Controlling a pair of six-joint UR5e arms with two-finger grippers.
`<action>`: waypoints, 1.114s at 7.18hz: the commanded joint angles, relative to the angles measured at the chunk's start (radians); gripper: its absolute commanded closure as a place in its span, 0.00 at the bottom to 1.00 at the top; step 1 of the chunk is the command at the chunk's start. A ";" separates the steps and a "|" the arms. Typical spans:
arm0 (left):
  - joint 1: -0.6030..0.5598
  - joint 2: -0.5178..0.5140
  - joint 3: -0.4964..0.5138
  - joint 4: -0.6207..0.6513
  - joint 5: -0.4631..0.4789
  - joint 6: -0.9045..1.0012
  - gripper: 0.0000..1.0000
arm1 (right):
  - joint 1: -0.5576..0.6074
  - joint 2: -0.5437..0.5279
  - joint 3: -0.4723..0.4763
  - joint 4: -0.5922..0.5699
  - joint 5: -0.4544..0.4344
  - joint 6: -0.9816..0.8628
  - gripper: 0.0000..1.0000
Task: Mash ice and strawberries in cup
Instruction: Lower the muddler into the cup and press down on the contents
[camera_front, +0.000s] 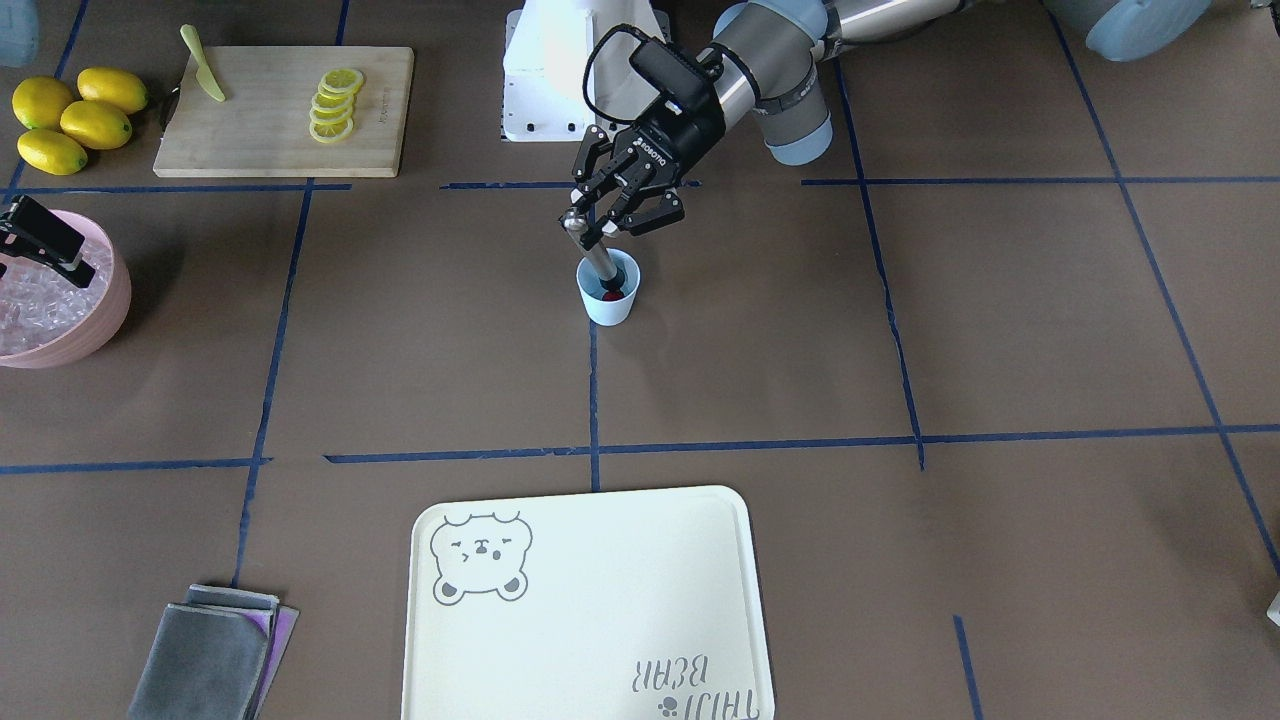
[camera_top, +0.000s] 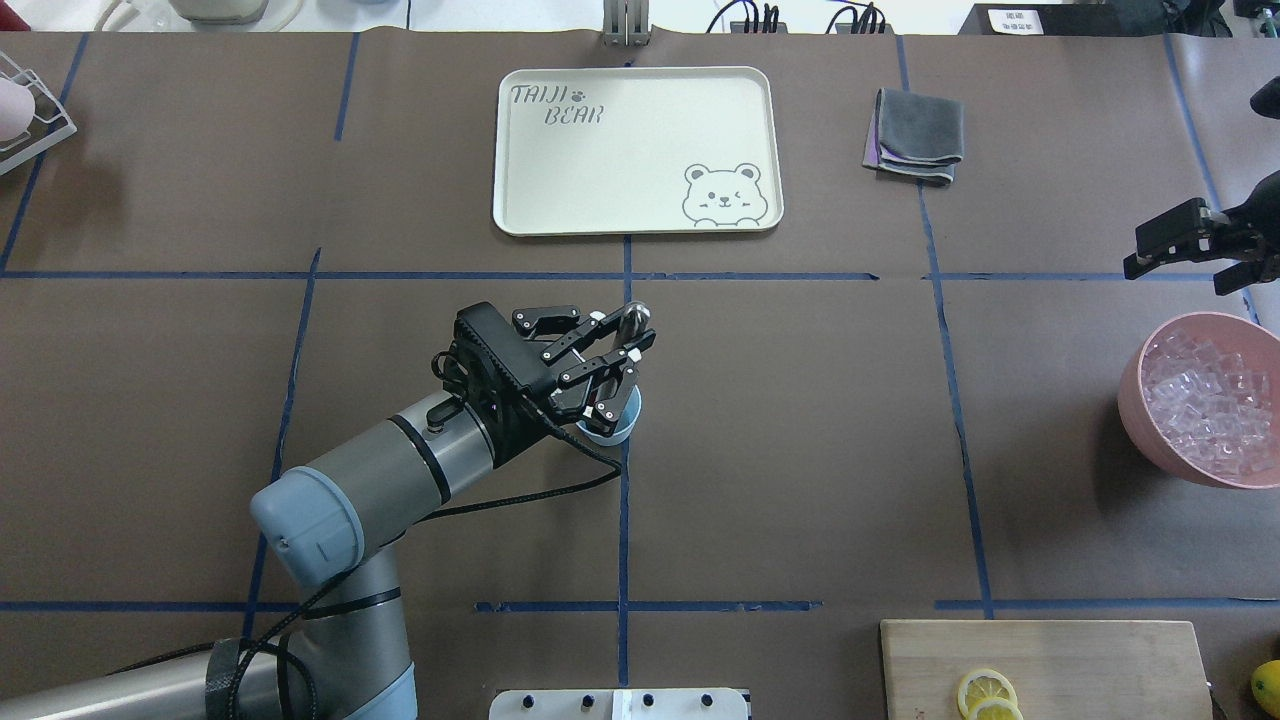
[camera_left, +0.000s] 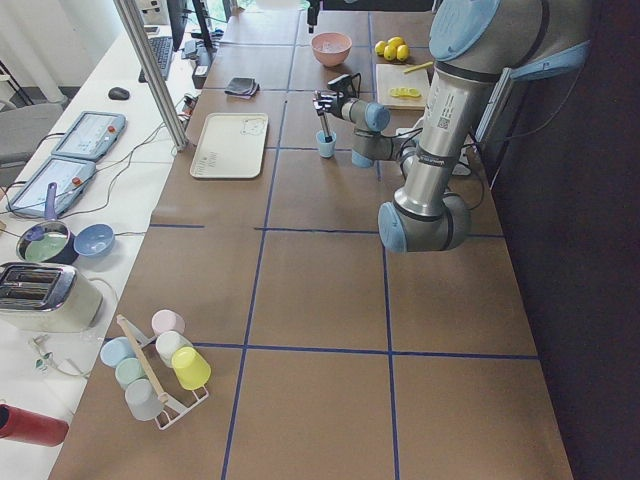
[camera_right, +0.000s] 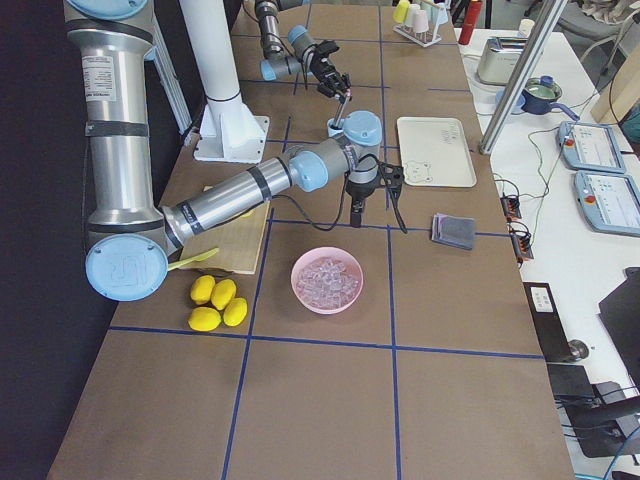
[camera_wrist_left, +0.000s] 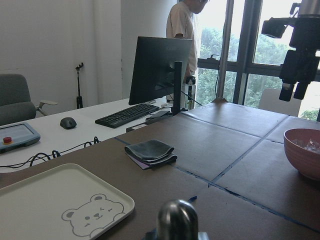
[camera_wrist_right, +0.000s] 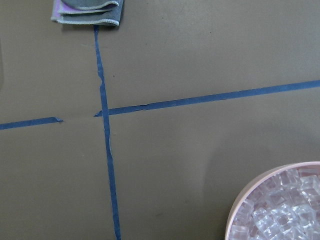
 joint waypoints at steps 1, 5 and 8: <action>0.002 0.001 0.013 -0.011 0.003 0.000 0.99 | 0.000 0.000 -0.002 -0.001 0.000 0.000 0.00; -0.001 -0.039 -0.059 0.012 -0.002 0.012 1.00 | 0.000 0.001 0.000 0.001 0.000 0.000 0.00; -0.025 -0.044 -0.239 0.386 -0.005 -0.003 1.00 | 0.000 0.001 0.000 0.001 0.000 0.000 0.00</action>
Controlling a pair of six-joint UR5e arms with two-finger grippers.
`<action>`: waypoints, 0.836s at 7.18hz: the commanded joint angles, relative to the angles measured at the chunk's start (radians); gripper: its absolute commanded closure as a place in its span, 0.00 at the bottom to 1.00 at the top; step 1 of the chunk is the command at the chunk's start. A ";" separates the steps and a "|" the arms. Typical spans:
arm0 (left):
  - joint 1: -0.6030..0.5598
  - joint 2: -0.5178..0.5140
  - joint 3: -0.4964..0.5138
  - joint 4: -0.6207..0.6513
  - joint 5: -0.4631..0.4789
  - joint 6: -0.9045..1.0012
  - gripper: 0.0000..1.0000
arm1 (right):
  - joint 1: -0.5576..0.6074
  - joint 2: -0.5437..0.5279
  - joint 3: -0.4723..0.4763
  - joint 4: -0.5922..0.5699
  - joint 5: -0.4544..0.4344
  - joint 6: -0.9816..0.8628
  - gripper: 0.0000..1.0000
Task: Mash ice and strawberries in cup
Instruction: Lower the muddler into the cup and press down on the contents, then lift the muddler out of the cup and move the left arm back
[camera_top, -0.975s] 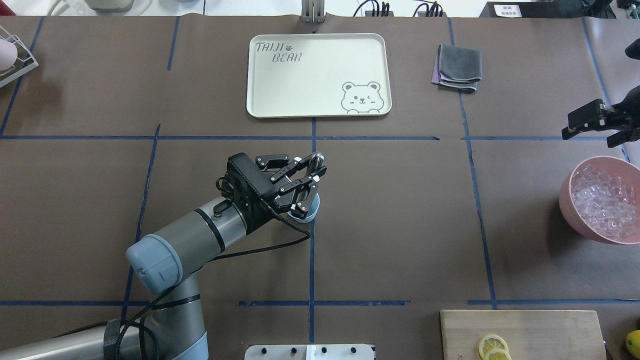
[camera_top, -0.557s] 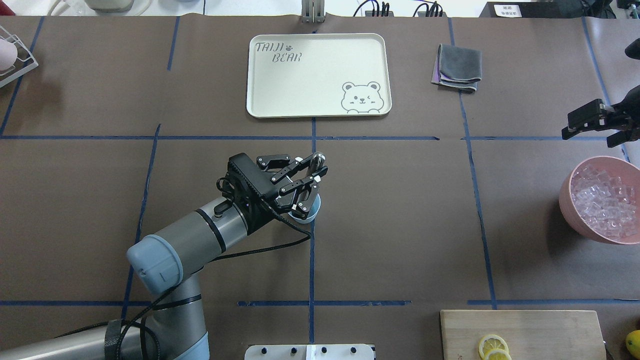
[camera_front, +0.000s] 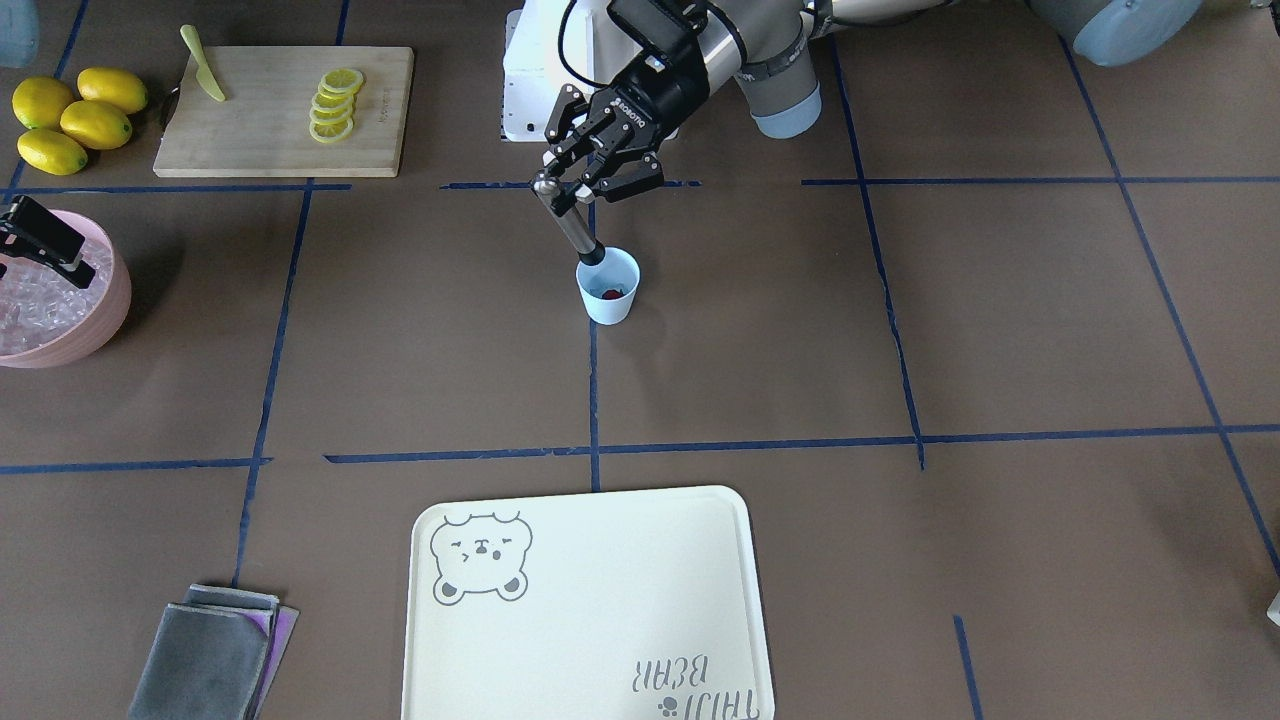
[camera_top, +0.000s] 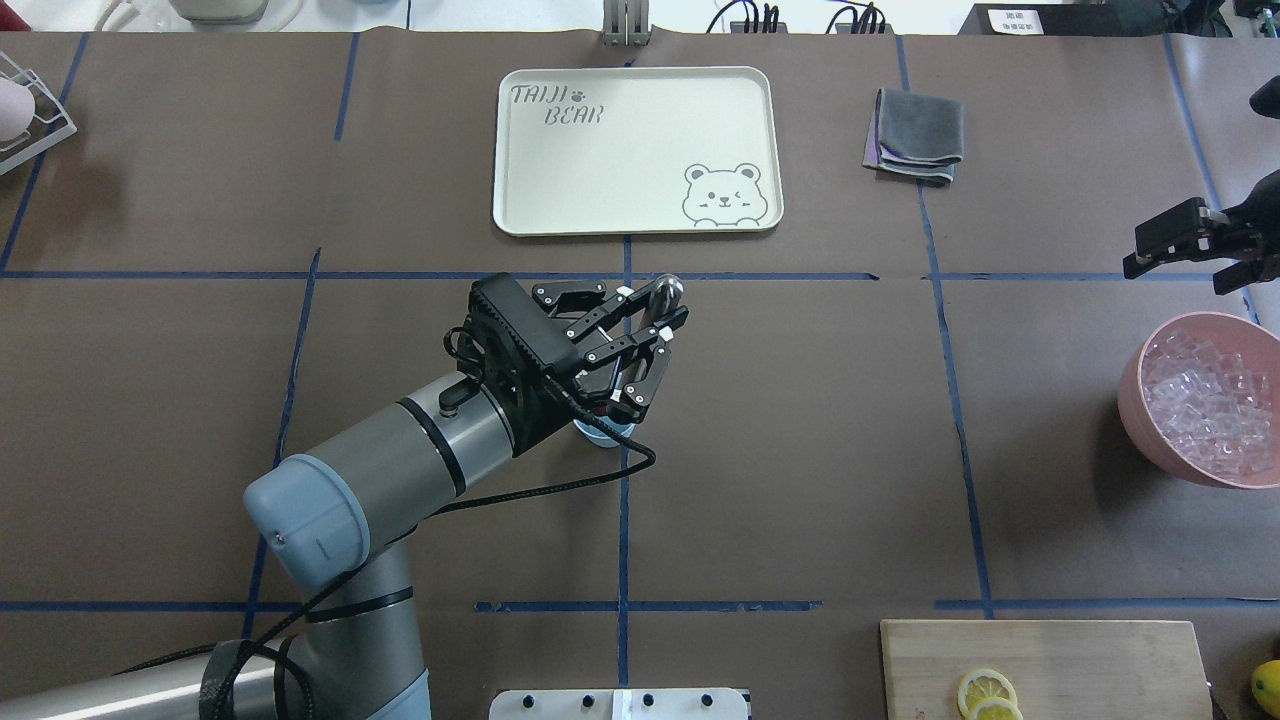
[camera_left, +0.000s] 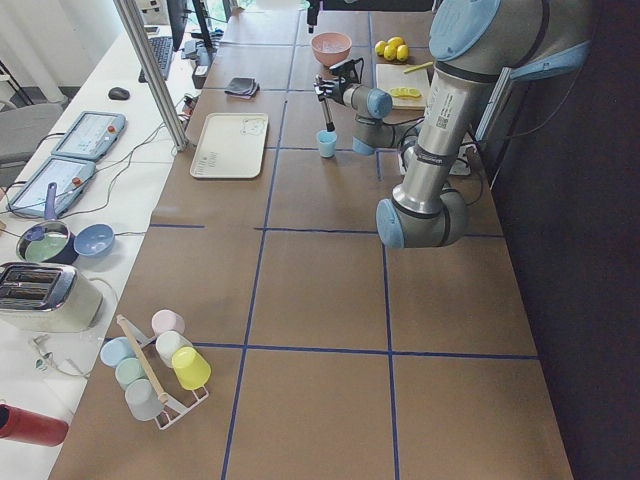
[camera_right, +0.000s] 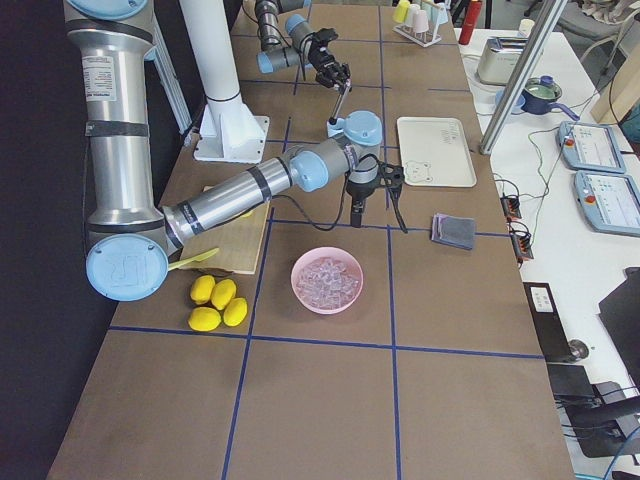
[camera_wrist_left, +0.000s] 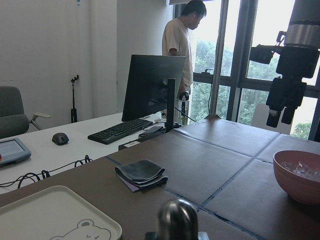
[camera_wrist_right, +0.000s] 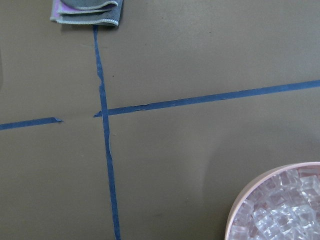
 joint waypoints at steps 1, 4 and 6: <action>-0.023 -0.003 -0.161 0.365 0.000 -0.012 1.00 | 0.000 -0.002 0.002 -0.002 0.001 0.000 0.00; -0.123 0.014 -0.190 0.663 -0.002 -0.026 1.00 | 0.000 -0.002 0.000 -0.002 0.002 0.000 0.00; -0.228 0.103 -0.225 0.800 -0.017 -0.065 1.00 | 0.000 0.002 -0.003 -0.002 0.002 0.000 0.00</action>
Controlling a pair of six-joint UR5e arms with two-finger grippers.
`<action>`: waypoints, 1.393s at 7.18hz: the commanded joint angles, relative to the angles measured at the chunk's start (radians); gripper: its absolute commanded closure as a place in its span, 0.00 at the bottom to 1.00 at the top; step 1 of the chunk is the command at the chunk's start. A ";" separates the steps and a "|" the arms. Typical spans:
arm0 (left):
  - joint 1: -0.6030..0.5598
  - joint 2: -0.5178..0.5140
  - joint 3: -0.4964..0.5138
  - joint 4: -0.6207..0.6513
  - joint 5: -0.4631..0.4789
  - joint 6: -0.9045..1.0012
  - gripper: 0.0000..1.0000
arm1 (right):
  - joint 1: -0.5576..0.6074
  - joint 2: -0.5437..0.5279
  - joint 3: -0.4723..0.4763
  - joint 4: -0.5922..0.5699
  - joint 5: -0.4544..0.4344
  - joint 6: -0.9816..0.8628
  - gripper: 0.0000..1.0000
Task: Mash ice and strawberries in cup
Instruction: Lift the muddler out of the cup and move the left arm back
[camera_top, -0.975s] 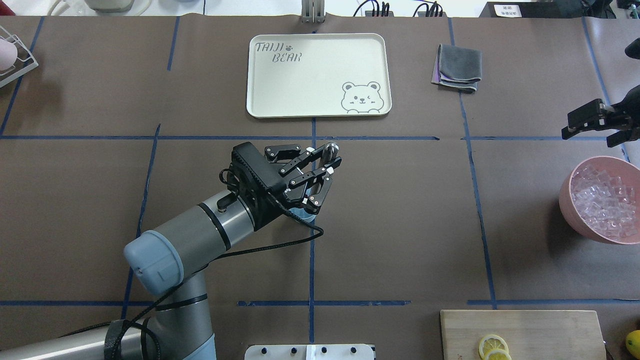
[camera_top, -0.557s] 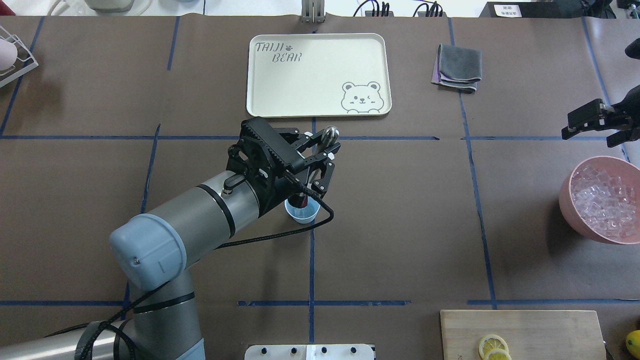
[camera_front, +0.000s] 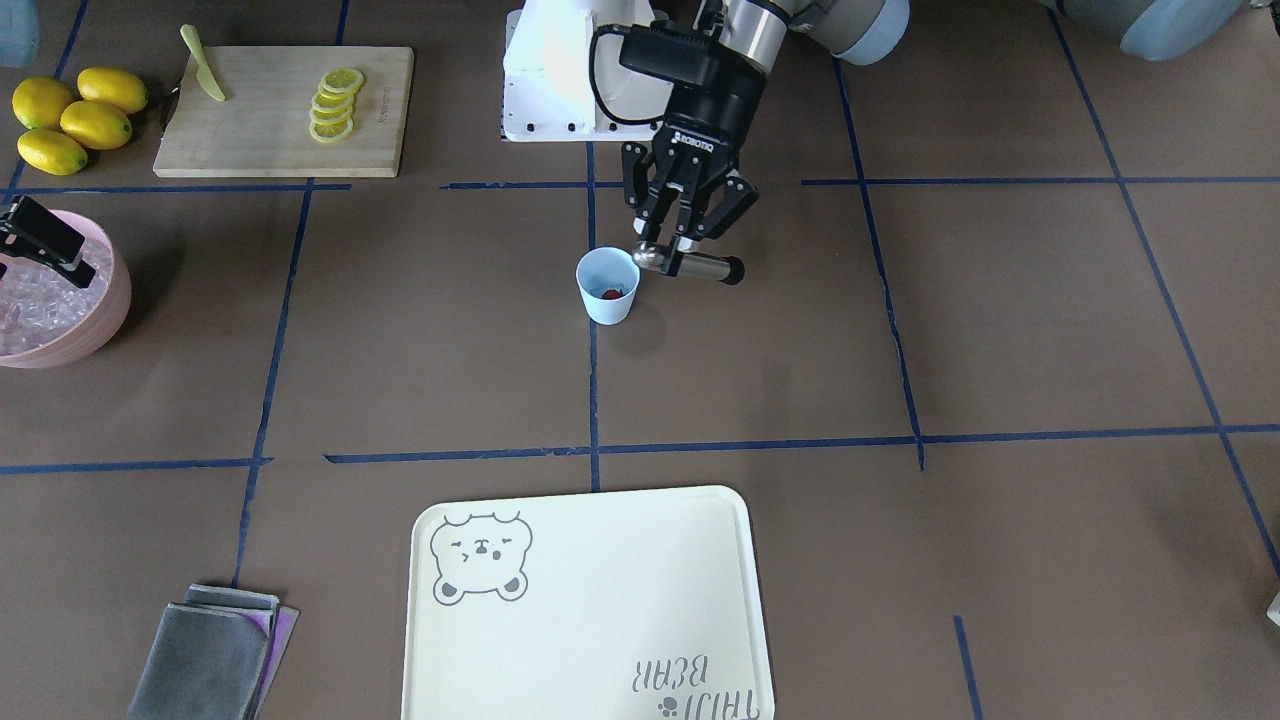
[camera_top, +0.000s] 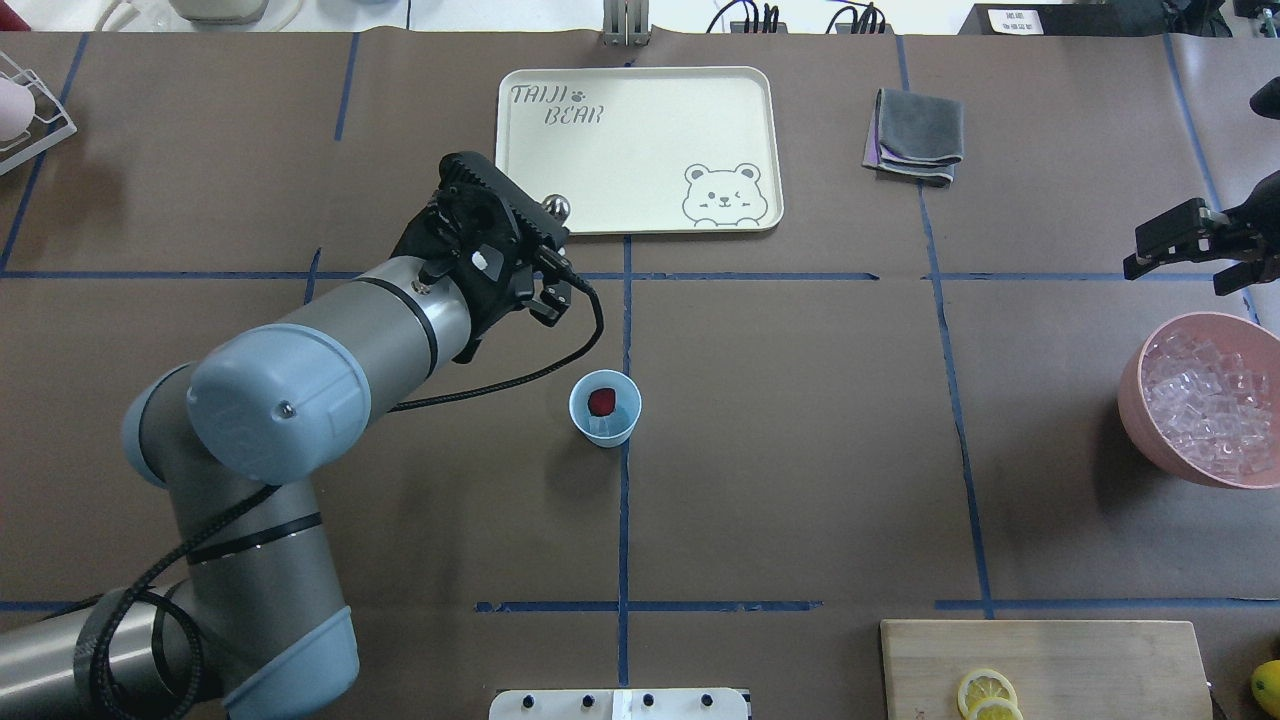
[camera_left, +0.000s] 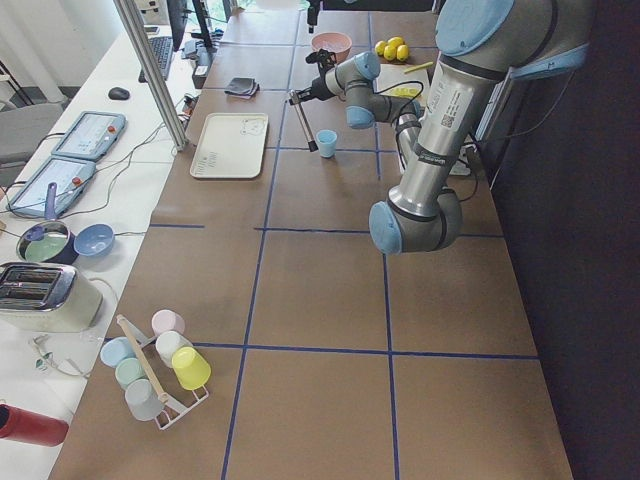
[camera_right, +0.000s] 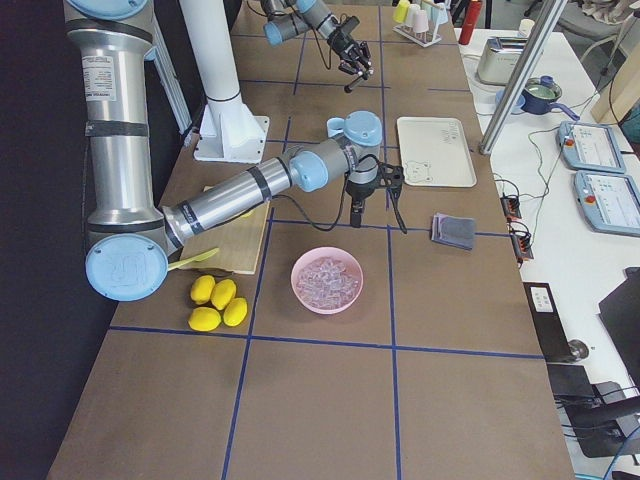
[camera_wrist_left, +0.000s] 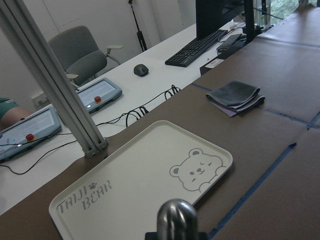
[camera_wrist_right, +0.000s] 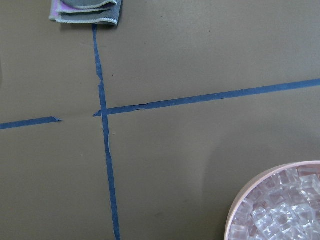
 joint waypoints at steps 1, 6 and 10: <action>-0.160 0.107 -0.012 0.115 -0.175 -0.151 1.00 | 0.000 0.002 -0.002 0.000 0.000 0.000 0.00; -0.513 0.449 0.004 0.259 -0.811 -0.161 0.95 | 0.000 -0.003 -0.019 0.002 0.000 -0.002 0.00; -0.574 0.451 0.204 0.373 -0.819 -0.034 0.98 | 0.000 -0.001 -0.016 0.002 0.002 -0.002 0.00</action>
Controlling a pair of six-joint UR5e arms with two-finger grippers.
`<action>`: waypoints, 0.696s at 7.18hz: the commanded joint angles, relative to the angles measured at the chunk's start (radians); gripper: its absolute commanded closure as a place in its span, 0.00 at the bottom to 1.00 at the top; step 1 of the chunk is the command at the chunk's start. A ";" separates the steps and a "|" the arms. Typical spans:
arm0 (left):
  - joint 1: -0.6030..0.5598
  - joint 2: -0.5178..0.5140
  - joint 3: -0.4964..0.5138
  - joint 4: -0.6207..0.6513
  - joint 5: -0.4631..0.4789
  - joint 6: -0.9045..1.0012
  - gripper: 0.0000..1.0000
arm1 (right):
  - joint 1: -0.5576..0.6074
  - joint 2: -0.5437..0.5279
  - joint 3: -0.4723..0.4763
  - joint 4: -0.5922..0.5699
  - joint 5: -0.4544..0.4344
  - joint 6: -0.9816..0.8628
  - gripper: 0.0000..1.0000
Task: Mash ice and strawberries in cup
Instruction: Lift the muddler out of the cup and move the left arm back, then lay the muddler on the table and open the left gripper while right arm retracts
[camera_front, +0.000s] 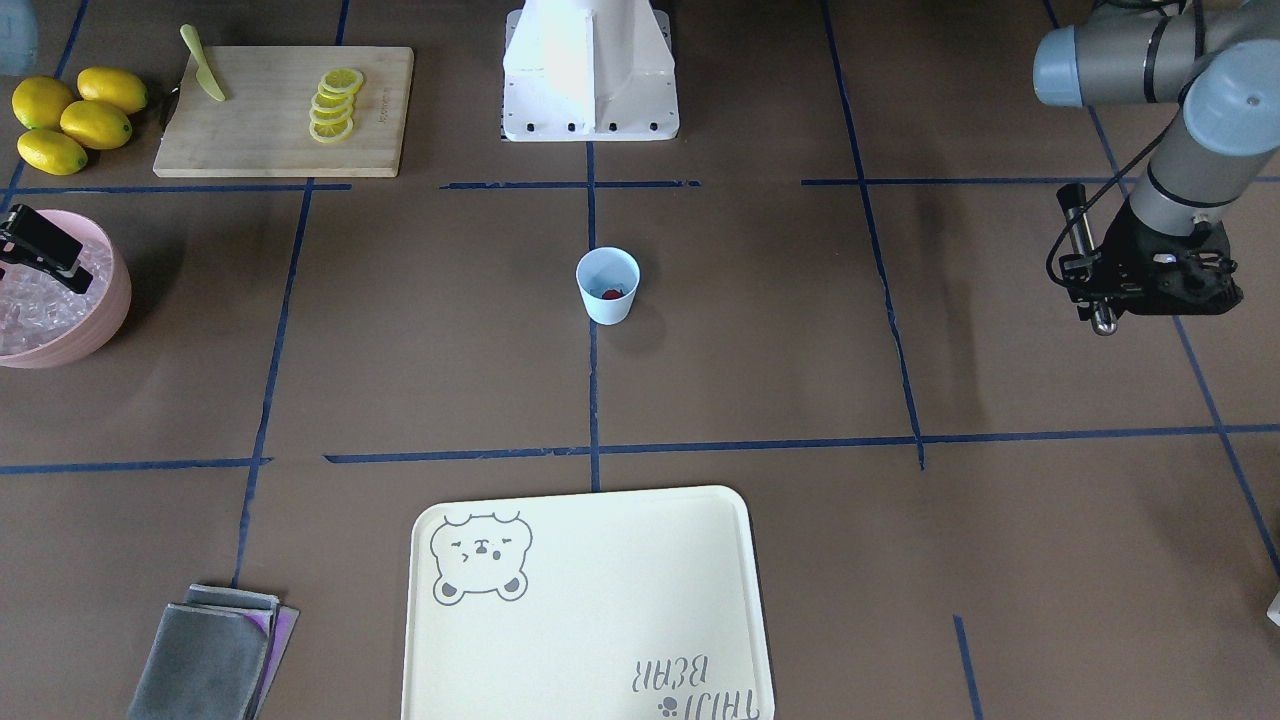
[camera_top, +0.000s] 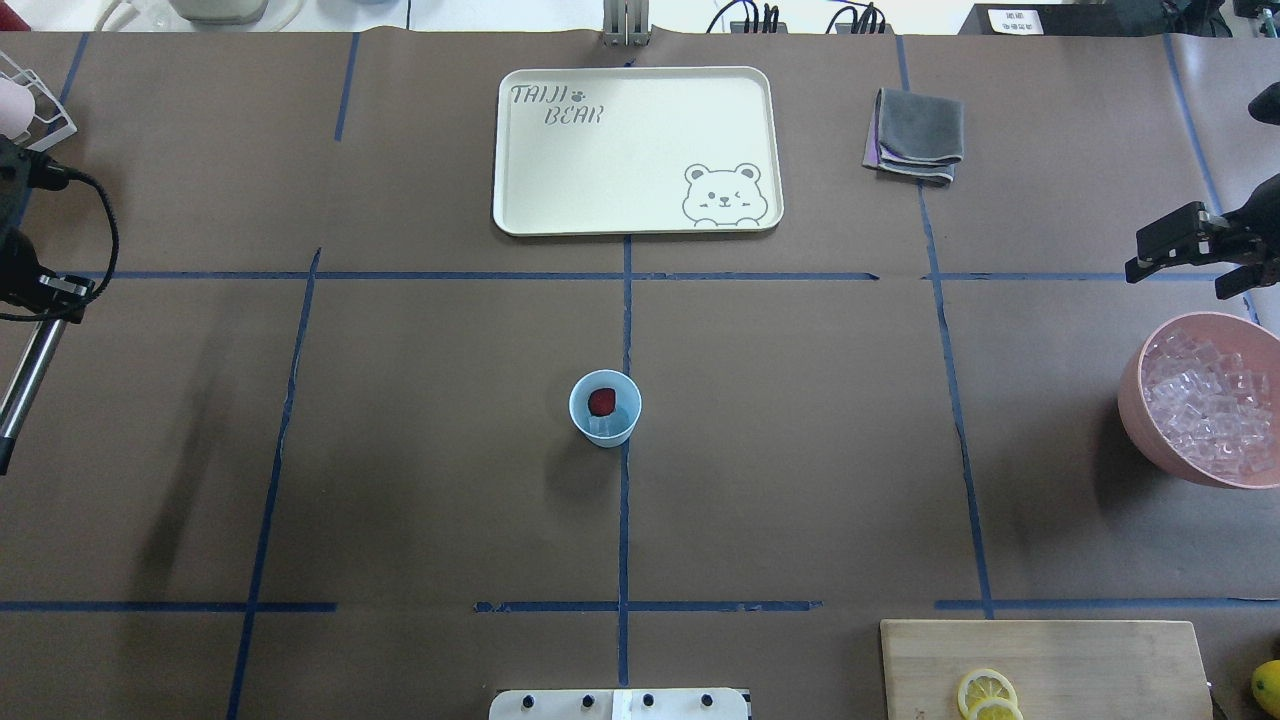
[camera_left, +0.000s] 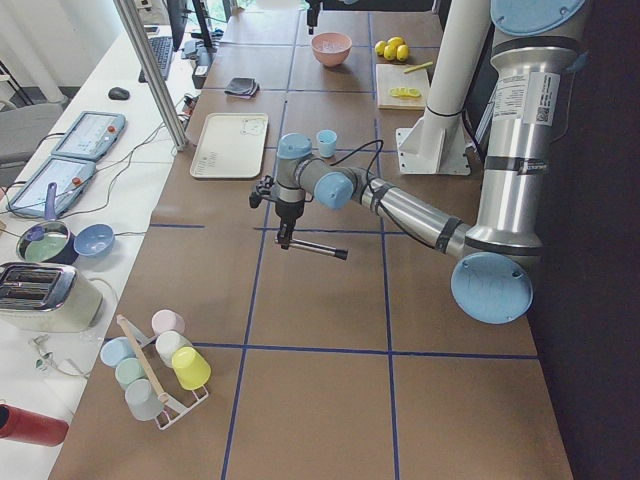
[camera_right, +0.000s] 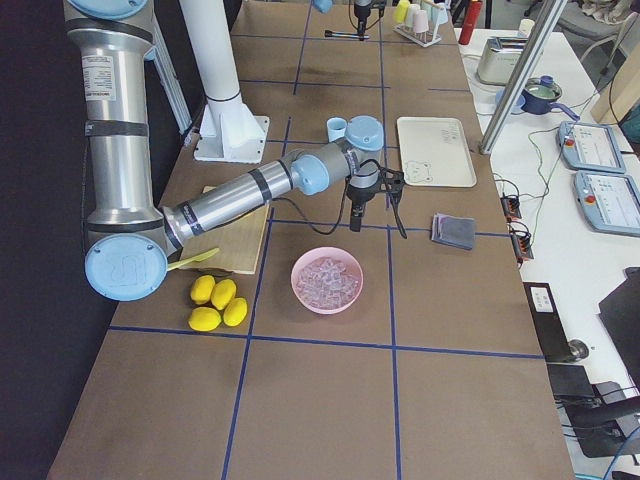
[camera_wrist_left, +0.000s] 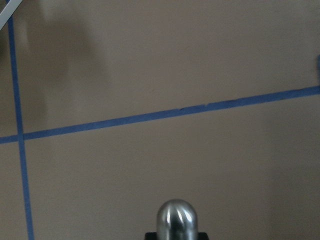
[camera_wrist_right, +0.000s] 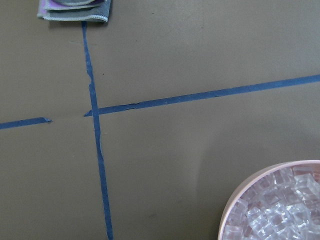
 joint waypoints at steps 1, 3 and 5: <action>-0.024 0.001 0.132 -0.004 -0.004 0.054 0.99 | -0.002 0.001 0.004 0.000 0.000 0.000 0.00; -0.066 -0.001 0.254 -0.075 -0.033 0.099 1.00 | -0.002 0.004 0.001 0.000 0.000 0.000 0.00; -0.100 -0.004 0.351 -0.187 -0.077 0.090 1.00 | -0.002 0.004 -0.002 0.000 0.000 0.000 0.00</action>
